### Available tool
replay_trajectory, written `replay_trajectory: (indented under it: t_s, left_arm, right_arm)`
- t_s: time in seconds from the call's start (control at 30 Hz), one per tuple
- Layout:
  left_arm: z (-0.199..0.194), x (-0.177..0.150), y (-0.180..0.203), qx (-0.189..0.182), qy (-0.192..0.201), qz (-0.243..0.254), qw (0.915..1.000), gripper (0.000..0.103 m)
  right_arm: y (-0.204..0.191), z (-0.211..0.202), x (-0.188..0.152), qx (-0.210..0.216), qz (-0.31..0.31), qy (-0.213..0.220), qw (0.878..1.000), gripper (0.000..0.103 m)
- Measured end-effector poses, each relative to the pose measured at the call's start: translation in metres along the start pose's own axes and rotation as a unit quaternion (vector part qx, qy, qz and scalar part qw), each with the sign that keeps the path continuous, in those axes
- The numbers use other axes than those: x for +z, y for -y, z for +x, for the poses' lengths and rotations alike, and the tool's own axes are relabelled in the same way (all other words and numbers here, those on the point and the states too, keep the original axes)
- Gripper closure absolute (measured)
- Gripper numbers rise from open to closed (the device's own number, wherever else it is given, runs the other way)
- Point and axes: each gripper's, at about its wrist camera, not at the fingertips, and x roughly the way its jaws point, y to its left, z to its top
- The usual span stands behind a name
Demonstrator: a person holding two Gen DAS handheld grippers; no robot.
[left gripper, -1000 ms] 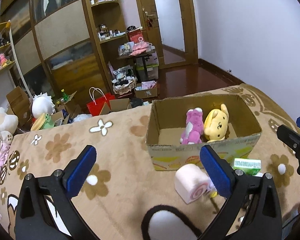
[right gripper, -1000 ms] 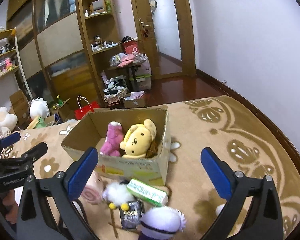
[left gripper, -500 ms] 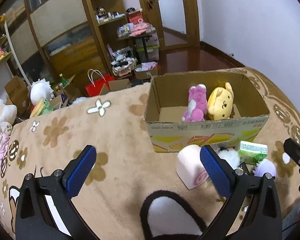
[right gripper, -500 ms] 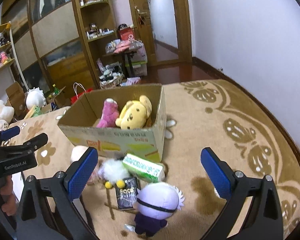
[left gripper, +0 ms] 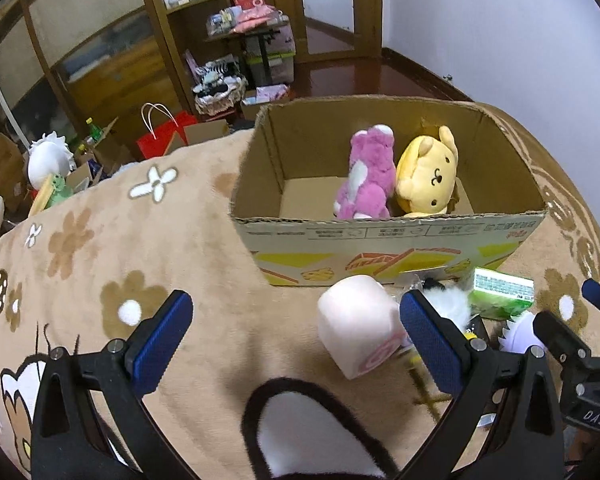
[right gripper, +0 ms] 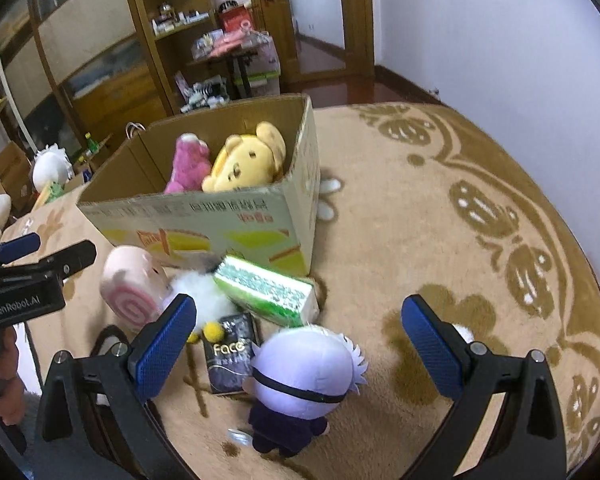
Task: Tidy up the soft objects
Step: 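Move both tools back toward the remaining toys beside the box, then grasp the swirl cake plush with the left tool while the right tool grasps the white-haired doll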
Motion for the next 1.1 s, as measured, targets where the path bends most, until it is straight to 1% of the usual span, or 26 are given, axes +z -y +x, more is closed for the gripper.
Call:
replay_trajectory:
  t_s: [0.27,0.43,0.53,0.67,0.8,1.03,1.1]
  left_arm:
    - [0.021,0.005,0.011,-0.013,-0.026,0.005,0.9996,0.001]
    - [0.037,0.003,0.019,0.009,-0.054,0.029,0.9981,0.001]
    - [0.041,0.002,0.018,-0.007,-0.064,0.022,0.9977,0.001]
    - [0.045,0.001,0.013,-0.015,-0.072,0.009,0.9973,0.001]
    - [0.05,-0.001,0.01,-0.025,-0.086,-0.002,0.996,0.006]
    - [0.052,-0.002,0.014,-0.014,-0.088,0.004,0.996,0.006]
    - [0.053,-0.002,0.014,-0.015,-0.089,0.002,0.9959,0.006]
  right_arm:
    - [0.005,0.017,-0.003,-0.005,0.01,-0.034,0.999,0.0]
    - [0.011,0.028,-0.005,-0.004,0.021,-0.062,0.998,0.0]
    - [0.014,0.034,-0.008,-0.005,0.031,-0.079,0.996,0.0]
    - [0.015,0.04,-0.011,-0.005,0.034,-0.097,0.995,0.0]
    - [0.014,0.051,-0.015,-0.009,0.033,-0.122,0.992,0.0]
    - [0.016,0.067,-0.021,-0.024,0.045,-0.156,0.986,0.0]
    - [0.019,0.071,-0.022,-0.02,0.054,-0.163,0.985,0.0]
